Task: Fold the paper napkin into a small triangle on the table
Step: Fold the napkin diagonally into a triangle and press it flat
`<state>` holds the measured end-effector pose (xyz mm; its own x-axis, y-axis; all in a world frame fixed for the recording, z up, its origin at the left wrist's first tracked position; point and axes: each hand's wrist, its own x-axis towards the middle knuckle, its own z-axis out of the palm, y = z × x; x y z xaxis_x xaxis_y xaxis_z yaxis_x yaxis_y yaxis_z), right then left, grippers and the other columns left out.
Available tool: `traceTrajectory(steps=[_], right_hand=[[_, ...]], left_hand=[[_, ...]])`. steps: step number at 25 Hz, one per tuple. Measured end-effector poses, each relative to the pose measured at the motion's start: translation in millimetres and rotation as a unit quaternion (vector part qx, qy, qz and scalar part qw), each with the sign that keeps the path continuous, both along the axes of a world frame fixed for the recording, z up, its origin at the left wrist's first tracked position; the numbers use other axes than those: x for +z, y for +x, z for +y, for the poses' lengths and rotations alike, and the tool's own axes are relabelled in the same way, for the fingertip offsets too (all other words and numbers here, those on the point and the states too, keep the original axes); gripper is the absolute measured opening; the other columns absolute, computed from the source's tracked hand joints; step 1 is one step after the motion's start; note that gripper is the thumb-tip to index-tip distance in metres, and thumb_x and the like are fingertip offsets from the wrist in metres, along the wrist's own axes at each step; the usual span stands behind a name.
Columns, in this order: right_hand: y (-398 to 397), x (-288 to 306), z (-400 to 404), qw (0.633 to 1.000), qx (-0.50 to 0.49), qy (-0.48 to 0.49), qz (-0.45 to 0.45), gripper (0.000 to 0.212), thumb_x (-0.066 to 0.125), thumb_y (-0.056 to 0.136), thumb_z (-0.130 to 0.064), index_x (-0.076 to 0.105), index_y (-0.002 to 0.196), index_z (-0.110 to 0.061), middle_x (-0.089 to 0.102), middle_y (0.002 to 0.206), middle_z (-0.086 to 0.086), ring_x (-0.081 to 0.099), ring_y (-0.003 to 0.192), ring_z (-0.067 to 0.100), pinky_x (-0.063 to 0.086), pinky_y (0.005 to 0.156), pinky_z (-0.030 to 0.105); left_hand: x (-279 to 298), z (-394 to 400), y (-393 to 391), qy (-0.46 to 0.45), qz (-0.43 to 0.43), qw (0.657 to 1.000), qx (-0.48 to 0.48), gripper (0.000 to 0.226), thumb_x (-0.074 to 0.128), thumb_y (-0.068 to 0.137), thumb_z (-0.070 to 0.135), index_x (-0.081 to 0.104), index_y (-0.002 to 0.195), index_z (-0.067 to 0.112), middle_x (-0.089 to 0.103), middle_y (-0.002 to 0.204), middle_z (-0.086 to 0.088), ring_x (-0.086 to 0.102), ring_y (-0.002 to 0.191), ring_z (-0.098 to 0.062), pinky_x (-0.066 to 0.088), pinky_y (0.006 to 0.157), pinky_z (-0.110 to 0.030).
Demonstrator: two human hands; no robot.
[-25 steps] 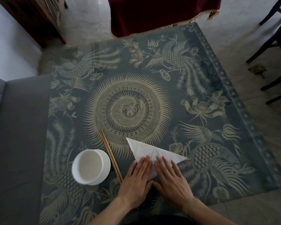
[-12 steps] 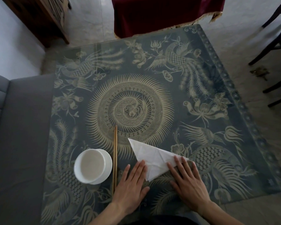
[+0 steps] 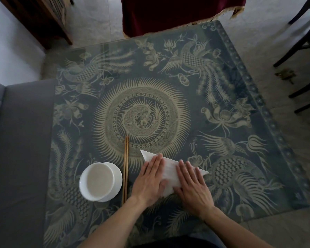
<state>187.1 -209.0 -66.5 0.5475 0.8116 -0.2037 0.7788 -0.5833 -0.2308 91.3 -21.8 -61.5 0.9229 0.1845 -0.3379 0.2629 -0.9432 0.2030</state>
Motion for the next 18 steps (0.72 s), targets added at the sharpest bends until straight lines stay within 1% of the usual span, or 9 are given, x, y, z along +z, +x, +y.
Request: traceTrajectory(steps=[3,5,7,9,10,12,14,16,18], right_hand=[[12.1,1.8,-15.7,0.999,-0.034,0.004,-0.003,0.071,0.022,0.1,-0.055,0.022,0.154,-0.009,0.016,0.162,0.007,0.01,0.15,0.024,0.012,0.117,0.048],[17.3,4.2,-24.1,0.999,-0.047,-0.005,-0.004,0.072,0.016,0.1,-0.058,0.023,0.153,-0.01,0.017,0.162,0.005,0.008,0.149,0.021,0.013,0.117,0.048],[18.0,6.7,-26.4,0.998,-0.063,-0.009,-0.003,0.074,0.017,0.099,-0.059,0.021,0.153,-0.009,0.017,0.162,0.007,0.006,0.149,0.021,0.013,0.117,0.049],[11.0,8.0,-20.8,0.998,-0.056,-0.004,0.0,0.075,0.024,0.099,-0.057,0.022,0.153,-0.006,0.017,0.161,0.01,0.009,0.149,0.024,0.014,0.116,0.049],[4.7,7.1,-17.5,0.999,-0.035,0.0,0.004,0.074,0.027,0.099,-0.056,0.024,0.152,-0.005,0.018,0.161,0.012,0.01,0.149,0.025,0.015,0.116,0.049],[-8.8,2.8,-11.8,1.0,0.018,0.003,0.011,0.072,0.029,0.099,-0.055,0.025,0.152,-0.006,0.021,0.161,0.012,0.01,0.15,0.025,0.015,0.115,0.048],[-14.7,0.0,-12.1,0.999,0.036,-0.001,0.014,0.071,0.031,0.099,-0.054,0.026,0.152,-0.009,0.024,0.161,0.009,0.01,0.15,0.023,0.015,0.116,0.047],[-10.1,-1.5,-18.3,1.0,0.017,-0.002,0.006,0.069,0.031,0.098,-0.053,0.029,0.151,-0.009,0.026,0.16,0.008,0.011,0.149,0.023,0.016,0.115,0.047],[1.9,-0.7,-29.0,0.999,-0.033,-0.002,-0.003,0.07,0.029,0.098,-0.052,0.027,0.152,-0.008,0.022,0.161,0.007,0.01,0.15,0.023,0.015,0.116,0.048]], left_hand=[[-0.2,15.8,-5.9,0.028,-0.007,0.998,0.058,0.071,0.0,0.1,0.056,-0.01,0.154,0.01,-0.017,0.162,-0.004,-0.018,0.148,-0.017,-0.006,0.119,-0.041],[1.0,21.9,-7.6,0.036,-0.005,0.997,0.074,0.071,0.002,0.1,0.054,-0.006,0.154,0.009,-0.012,0.163,-0.006,-0.016,0.149,-0.019,-0.003,0.119,-0.043],[2.2,20.9,-6.7,0.032,-0.009,0.996,0.078,0.07,0.005,0.101,0.053,-0.006,0.154,0.009,-0.013,0.163,-0.006,-0.017,0.149,-0.019,-0.003,0.119,-0.044],[3.2,12.2,-6.0,0.015,-0.022,0.998,0.05,0.069,0.01,0.103,0.051,-0.007,0.154,0.008,-0.017,0.162,-0.005,-0.016,0.149,-0.018,-0.006,0.119,-0.043],[2.4,3.8,-6.2,0.003,-0.031,0.999,0.015,0.068,0.014,0.104,0.049,-0.003,0.155,0.008,-0.016,0.163,-0.005,-0.014,0.149,-0.018,-0.006,0.119,-0.042],[-0.7,-14.2,-8.8,-0.003,-0.039,0.997,-0.065,0.064,0.019,0.105,0.045,0.006,0.155,0.008,-0.008,0.164,-0.006,-0.008,0.15,-0.019,0.0,0.118,-0.043],[-2.0,-23.2,-11.9,-0.001,-0.034,0.996,-0.084,0.062,0.018,0.105,0.044,0.011,0.155,0.009,0.003,0.164,-0.007,-0.002,0.151,-0.019,0.005,0.117,-0.044],[-2.5,-16.8,-15.9,0.009,-0.027,0.999,-0.04,0.063,0.011,0.104,0.046,0.012,0.155,0.009,0.003,0.164,-0.006,-0.001,0.151,-0.02,0.007,0.116,-0.045],[-1.5,-0.8,-19.0,0.021,-0.016,0.999,0.024,0.066,0.007,0.103,0.049,0.006,0.155,0.009,-0.002,0.164,-0.005,-0.005,0.15,-0.02,0.004,0.117,-0.047]])
